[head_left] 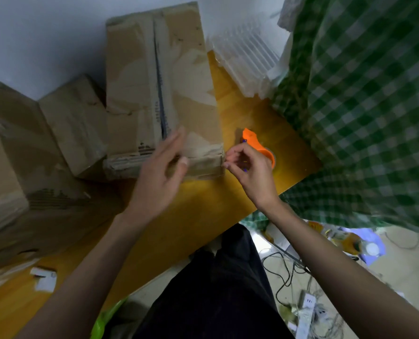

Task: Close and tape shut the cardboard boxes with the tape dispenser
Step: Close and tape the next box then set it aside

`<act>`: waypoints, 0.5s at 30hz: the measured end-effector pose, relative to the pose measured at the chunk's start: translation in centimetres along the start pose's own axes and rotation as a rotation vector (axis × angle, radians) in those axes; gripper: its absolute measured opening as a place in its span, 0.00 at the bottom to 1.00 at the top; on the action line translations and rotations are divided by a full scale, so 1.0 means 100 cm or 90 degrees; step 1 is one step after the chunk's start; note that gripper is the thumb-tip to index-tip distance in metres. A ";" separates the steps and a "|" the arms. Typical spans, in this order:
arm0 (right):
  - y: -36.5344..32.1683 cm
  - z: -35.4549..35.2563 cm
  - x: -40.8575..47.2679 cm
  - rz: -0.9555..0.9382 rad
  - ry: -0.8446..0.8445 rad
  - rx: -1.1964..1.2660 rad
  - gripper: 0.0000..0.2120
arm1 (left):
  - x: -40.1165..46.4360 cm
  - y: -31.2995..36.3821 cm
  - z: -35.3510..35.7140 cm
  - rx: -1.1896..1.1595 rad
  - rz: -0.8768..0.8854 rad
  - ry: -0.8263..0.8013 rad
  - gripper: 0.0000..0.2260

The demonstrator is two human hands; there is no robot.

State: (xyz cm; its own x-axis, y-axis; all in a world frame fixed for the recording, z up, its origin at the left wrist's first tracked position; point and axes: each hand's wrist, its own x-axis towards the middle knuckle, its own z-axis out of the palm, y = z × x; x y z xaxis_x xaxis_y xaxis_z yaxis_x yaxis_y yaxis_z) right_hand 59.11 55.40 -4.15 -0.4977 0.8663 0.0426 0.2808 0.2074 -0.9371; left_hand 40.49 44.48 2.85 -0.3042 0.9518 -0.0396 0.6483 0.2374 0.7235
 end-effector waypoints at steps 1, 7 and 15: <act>0.000 0.001 0.001 -0.014 -0.007 -0.017 0.08 | -0.005 -0.009 -0.009 0.010 -0.030 0.075 0.23; -0.008 0.004 0.000 -0.061 -0.016 -0.083 0.11 | -0.037 -0.065 -0.048 0.057 -0.207 0.334 0.16; -0.028 0.004 0.003 -0.057 -0.030 -0.170 0.17 | -0.040 -0.083 -0.072 0.015 -0.221 0.336 0.09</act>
State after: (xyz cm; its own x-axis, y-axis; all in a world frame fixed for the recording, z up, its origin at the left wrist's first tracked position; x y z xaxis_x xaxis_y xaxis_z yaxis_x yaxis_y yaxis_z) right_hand 57.89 54.88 -1.61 -0.5665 0.8181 0.0994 0.4369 0.4004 -0.8055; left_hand 31.28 37.30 1.95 -0.7992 0.5956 0.0804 0.4632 0.5252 0.7138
